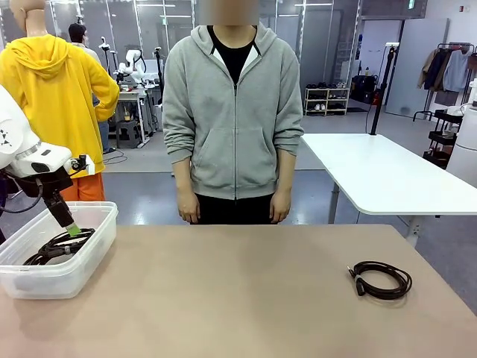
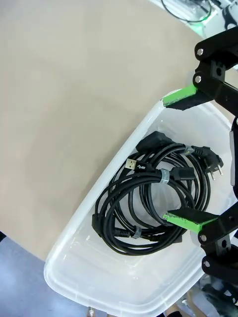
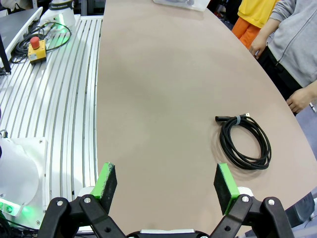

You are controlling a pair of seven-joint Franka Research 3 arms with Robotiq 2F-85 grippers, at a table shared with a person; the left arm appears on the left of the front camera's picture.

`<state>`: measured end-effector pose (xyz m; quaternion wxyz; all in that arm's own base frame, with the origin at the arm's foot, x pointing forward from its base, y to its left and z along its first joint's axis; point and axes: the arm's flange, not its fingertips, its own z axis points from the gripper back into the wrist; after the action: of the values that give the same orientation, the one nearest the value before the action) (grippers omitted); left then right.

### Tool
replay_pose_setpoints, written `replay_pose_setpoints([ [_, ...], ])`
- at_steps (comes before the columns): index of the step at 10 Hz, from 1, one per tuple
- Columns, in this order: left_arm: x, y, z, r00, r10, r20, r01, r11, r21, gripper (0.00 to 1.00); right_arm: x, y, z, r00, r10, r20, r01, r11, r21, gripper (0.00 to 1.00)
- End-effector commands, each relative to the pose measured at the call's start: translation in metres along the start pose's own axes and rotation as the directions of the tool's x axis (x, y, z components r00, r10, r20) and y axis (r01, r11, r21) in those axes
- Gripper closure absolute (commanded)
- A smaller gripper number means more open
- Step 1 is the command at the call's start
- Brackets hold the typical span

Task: Organize and store the cables.
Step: Place the USB Extension Cable into the Organizing box.

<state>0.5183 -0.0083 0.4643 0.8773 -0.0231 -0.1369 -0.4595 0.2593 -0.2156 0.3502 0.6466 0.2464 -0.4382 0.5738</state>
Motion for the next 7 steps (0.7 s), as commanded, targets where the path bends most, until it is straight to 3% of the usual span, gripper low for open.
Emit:
replay_pose_setpoints([
  [1, 0.0006, 0.004, 0.0009, 1.0, -0.004, -0.001, 0.004, 1.0, 0.017, 0.0, 0.001, -0.0002, 0.0007, 1.0, 0.004, 0.003, -0.004, 1.0, -0.004, 0.0],
  [7, 0.0006, 0.004, 0.0009, 1.0, -0.004, -0.001, 0.004, 1.0, 0.017, 0.0, 0.001, -0.0002, 0.0007, 1.0, 0.004, 0.003, -0.004, 1.0, -0.004, 0.0],
])
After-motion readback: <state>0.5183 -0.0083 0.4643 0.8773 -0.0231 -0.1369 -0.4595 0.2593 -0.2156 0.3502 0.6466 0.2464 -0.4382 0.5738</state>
